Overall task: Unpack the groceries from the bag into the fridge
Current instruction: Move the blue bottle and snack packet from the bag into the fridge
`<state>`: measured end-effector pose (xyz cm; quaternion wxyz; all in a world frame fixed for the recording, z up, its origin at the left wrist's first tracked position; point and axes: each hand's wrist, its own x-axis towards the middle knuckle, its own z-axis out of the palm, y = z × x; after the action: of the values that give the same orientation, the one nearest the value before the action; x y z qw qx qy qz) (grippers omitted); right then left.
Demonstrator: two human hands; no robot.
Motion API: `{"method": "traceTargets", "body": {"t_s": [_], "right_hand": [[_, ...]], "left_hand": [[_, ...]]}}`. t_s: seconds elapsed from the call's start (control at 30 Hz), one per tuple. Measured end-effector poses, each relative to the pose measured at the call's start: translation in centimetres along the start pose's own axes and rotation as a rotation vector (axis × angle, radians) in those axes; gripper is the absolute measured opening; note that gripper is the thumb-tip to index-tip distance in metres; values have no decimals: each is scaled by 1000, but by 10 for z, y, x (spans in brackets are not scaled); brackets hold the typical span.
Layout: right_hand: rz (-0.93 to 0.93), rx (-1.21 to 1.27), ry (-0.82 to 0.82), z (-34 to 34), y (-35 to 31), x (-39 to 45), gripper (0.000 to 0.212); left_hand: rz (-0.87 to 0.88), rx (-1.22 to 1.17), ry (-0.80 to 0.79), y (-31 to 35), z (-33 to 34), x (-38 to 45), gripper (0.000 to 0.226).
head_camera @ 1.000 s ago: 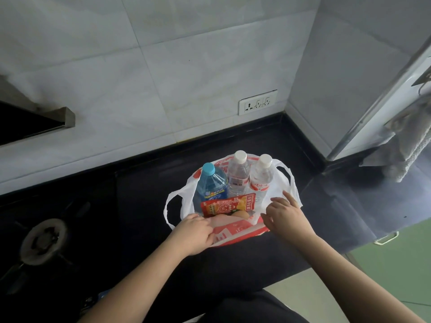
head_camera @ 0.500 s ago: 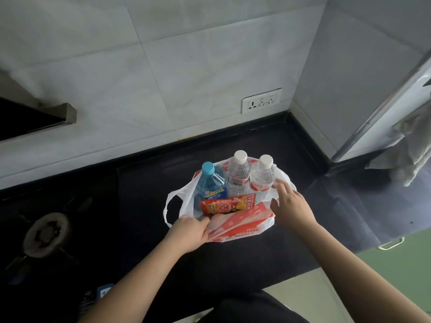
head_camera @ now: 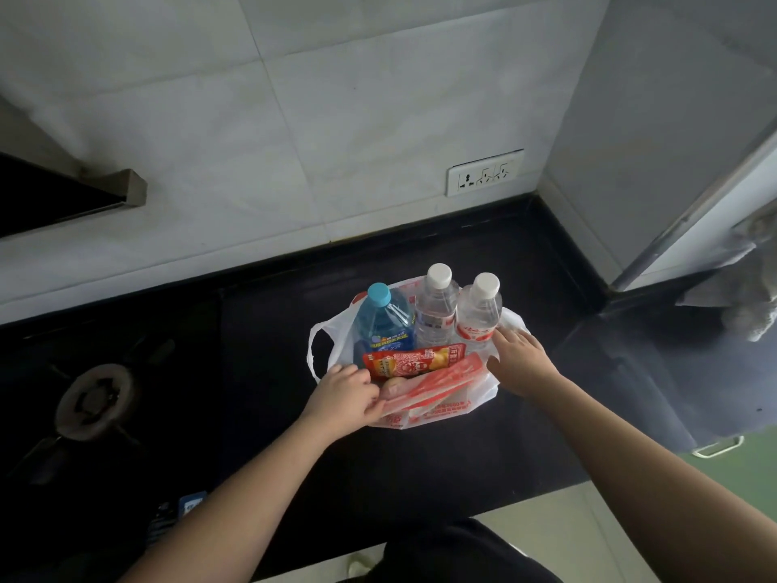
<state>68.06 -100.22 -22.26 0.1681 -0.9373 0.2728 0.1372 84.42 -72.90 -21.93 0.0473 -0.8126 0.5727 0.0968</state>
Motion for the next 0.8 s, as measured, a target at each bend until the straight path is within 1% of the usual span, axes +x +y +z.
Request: {"method": "traceTargets", "body": {"t_s": [0.1, 0.2, 0.3, 0.4, 0.43, 0.47, 0.53, 0.6, 0.63, 0.7, 0.8], "right_hand": [[4, -13, -68, 7, 3, 2, 61], [13, -37, -90, 13, 5, 2, 59], [3, -42, -70, 15, 6, -1, 56], [-6, -75, -43, 17, 10, -7, 56], [-14, -96, -32, 18, 11, -11, 56], [-27, -122, -20, 21, 12, -15, 55], [-67, -156, 30, 26, 12, -25, 53], [-126, -151, 108, 30, 10, -34, 49], [-165, -149, 150, 32, 9, -37, 47], [-244, -167, 226, 37, 7, -44, 43], [-332, -178, 271, 42, 5, -53, 40]], "left_hand": [[-31, -71, 3, -7, -1, -1, 35], [-94, -225, -92, -10, -5, 2, 31], [-225, -394, -189, -14, -6, 6, 37], [-376, -538, -213, -16, -2, 9, 40], [-399, -557, -209, -16, 0, 8, 39], [-388, -558, -193, -16, 3, 8, 37], [-313, -511, -135, -15, 9, 3, 27], [-224, -438, -53, -14, 14, -2, 12], [-183, -400, -12, -13, 16, -4, 11], [-115, -303, 46, -10, 23, -11, 16], [-46, -157, 147, -6, 36, -23, 28]]}}
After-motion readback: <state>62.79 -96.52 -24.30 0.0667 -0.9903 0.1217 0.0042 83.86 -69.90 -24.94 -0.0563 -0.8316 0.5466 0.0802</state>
